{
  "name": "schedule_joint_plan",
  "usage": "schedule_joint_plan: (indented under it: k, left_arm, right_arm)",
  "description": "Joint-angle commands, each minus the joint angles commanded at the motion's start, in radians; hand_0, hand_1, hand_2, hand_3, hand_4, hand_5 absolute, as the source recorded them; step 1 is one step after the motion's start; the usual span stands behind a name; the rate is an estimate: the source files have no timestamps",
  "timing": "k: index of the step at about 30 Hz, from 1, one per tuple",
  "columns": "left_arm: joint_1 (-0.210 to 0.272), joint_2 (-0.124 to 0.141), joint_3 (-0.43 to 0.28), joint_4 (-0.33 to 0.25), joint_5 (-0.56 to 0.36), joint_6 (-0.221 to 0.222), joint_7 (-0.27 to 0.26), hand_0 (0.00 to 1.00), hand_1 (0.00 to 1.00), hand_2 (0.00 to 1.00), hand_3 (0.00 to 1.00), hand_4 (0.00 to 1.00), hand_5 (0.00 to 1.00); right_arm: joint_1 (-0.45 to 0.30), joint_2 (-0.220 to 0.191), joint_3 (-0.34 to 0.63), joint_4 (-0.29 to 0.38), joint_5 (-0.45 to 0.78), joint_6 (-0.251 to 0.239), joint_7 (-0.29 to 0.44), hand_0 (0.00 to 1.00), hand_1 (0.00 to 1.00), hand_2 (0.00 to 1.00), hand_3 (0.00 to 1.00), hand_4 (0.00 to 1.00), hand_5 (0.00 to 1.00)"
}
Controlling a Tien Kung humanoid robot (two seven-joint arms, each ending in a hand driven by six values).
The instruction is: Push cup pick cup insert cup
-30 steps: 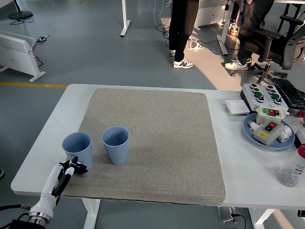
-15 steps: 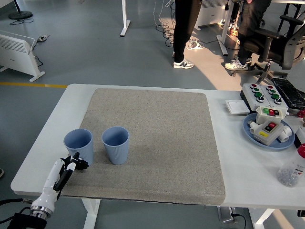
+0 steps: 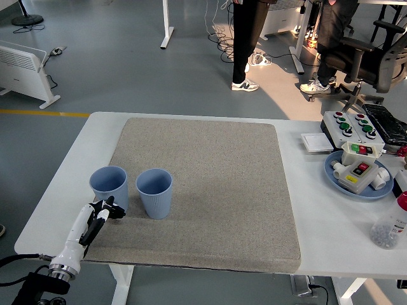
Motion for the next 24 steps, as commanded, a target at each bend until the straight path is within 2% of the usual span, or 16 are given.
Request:
schedule_joint_plan:
  k: [13, 24]
  left_arm:
    - [-0.089, 0.011, 0.044, 0.063, -0.022, -0.003, -0.007, 0.595, 0.505, 0.478, 0.433, 0.601, 0.998]
    - [-0.152, -0.003, 0.082, 0.132, -0.054, -0.003, -0.021, 0.610, 0.504, 0.478, 0.431, 0.600, 0.998]
  right_arm:
    - [0.009, 0.001, -0.009, 0.000, 0.012, -0.001, 0.002, 0.523, 0.544, 0.620, 0.565, 0.113, 0.441]
    - [0.010, 0.005, -0.008, -0.001, 0.007, 0.000, 0.001, 0.523, 0.544, 0.620, 0.565, 0.112, 0.441]
